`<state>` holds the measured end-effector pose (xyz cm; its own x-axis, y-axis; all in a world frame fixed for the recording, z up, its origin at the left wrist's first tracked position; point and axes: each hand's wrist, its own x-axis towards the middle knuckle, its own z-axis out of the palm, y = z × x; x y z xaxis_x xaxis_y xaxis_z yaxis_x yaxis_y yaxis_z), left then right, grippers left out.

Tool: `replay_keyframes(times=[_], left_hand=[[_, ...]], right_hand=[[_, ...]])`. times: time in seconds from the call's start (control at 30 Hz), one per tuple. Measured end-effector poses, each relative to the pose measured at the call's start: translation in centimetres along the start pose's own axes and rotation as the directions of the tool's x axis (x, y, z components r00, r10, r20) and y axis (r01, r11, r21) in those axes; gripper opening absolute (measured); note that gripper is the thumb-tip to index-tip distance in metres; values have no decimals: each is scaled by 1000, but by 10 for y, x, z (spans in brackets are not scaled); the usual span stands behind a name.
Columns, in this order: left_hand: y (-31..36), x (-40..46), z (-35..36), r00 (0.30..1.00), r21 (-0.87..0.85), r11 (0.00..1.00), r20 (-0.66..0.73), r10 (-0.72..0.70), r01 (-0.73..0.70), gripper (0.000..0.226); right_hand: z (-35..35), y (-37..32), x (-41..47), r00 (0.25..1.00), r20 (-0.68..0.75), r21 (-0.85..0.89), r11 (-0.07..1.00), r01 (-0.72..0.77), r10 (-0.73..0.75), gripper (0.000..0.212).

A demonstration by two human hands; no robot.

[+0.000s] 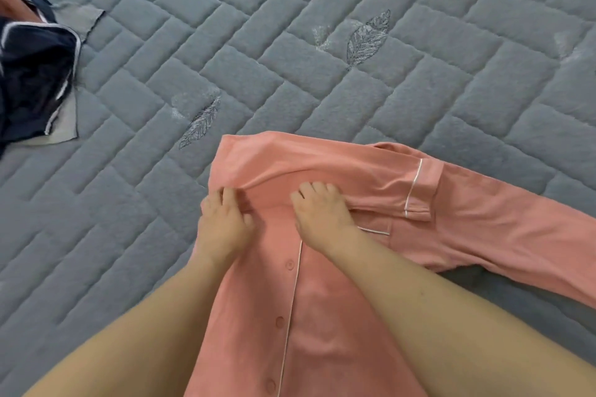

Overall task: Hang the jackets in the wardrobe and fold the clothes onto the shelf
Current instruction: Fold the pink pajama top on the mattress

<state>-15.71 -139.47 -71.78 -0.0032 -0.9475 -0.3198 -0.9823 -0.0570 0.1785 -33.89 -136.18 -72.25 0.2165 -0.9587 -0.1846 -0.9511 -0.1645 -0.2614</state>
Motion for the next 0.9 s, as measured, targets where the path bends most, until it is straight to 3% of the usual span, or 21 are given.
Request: replay_keyframes(times=[0.13, 0.27, 0.43, 0.57, 0.67, 0.73, 0.8, 0.87, 0.9], left_hand=[[-61, 29, -7, 993, -76, 997, 116, 32, -23, 35], [-79, 81, -23, 997, -276, 958, 19, -77, 80, 31], [-63, 128, -21, 996, -161, 986, 81, 48, -35, 29], [-77, 146, -24, 993, -300, 948, 81, -84, 104, 24], [-77, 140, -25, 991, -266, 955, 33, -126, 131, 18], [-65, 122, -17, 983, -145, 989, -181, -32, 6, 27], [-57, 100, -6, 934, -110, 967, -303, 189, -231, 45], [-68, 81, 9, 909, -50, 913, -133, 395, -404, 63], [-80, 74, 18, 907, 5, 907, 7, 421, -421, 68]], right_hand=[[14, -45, 28, 998, -24, -57, 997, 49, -51, 19], [19, -65, 50, 999, 20, -132, 991, 39, -37, 41], [22, -71, 68, 999, 12, -173, 984, 35, -33, 38], [18, -88, 65, 982, -23, -203, 963, 178, -187, 27], [30, -76, 55, 984, 34, -176, 968, 180, -177, 20], [32, -59, 45, 996, -37, -88, 993, 79, -83, 31], [29, -45, 35, 984, -176, -35, 998, -46, 39, 46], [28, -29, 28, 948, -251, 13, 980, -198, 195, 55], [29, -18, 24, 932, -213, 45, 955, -292, 295, 59]])
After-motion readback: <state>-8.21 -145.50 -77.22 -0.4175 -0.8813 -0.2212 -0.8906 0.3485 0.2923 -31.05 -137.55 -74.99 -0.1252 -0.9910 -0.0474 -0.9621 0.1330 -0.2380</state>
